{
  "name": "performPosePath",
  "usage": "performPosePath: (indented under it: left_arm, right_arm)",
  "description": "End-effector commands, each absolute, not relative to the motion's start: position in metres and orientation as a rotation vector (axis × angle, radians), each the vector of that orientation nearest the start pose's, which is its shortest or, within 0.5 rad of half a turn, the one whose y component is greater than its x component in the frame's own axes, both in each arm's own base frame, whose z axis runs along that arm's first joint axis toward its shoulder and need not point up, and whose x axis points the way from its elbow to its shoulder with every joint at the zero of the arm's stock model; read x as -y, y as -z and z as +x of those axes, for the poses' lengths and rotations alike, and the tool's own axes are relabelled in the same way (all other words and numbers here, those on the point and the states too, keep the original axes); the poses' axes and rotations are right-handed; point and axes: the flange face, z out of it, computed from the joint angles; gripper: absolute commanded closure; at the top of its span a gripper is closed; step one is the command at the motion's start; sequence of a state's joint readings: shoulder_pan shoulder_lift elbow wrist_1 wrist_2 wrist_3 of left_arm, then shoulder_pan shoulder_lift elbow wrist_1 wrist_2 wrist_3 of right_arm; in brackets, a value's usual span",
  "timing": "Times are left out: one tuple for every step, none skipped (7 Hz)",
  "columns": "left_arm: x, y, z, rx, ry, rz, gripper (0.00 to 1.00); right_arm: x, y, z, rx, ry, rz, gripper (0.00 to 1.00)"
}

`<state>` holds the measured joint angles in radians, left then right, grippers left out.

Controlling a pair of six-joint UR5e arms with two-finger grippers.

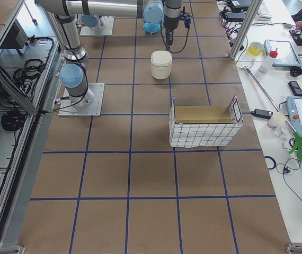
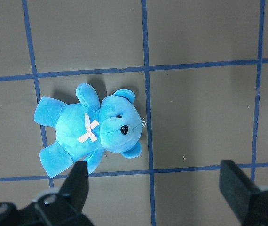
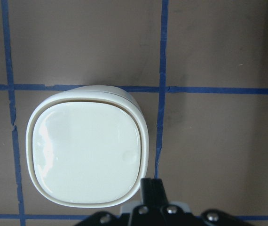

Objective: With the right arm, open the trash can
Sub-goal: 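Lower the right gripper onto the lid's edge nearest the robot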

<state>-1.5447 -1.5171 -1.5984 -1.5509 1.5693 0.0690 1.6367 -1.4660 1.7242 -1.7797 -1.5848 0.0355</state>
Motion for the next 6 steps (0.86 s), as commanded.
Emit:
performPosePath:
  left_arm:
    - [0.477, -0.502, -0.121, -3.139, 0.072, 0.067, 0.0]
    - [0.477, -0.502, -0.121, -3.139, 0.072, 0.067, 0.0]
    - [0.477, -0.502, -0.121, -3.139, 0.072, 0.067, 0.0]
    - [0.477, -0.502, -0.121, -3.139, 0.072, 0.067, 0.0]
    - [0.477, -0.502, -0.121, -3.139, 0.072, 0.067, 0.0]
    - [0.477, -0.502, -0.121, -3.139, 0.072, 0.067, 0.0]
  right_arm:
    - [0.491, -0.315, 0.169, -3.157, -0.028, -0.063, 1.0]
    - [0.494, -0.311, 0.17, -3.153, -0.002, -0.061, 1.0]
    - [0.496, -0.306, 0.174, -3.123, -0.002, -0.058, 1.0]
    - [0.495, -0.308, 0.183, -3.108, 0.006, -0.064, 1.0]
    - [0.494, -0.307, 0.186, -3.108, 0.003, -0.074, 1.0]
    - [0.494, -0.307, 0.186, -3.108, 0.003, -0.076, 1.0]
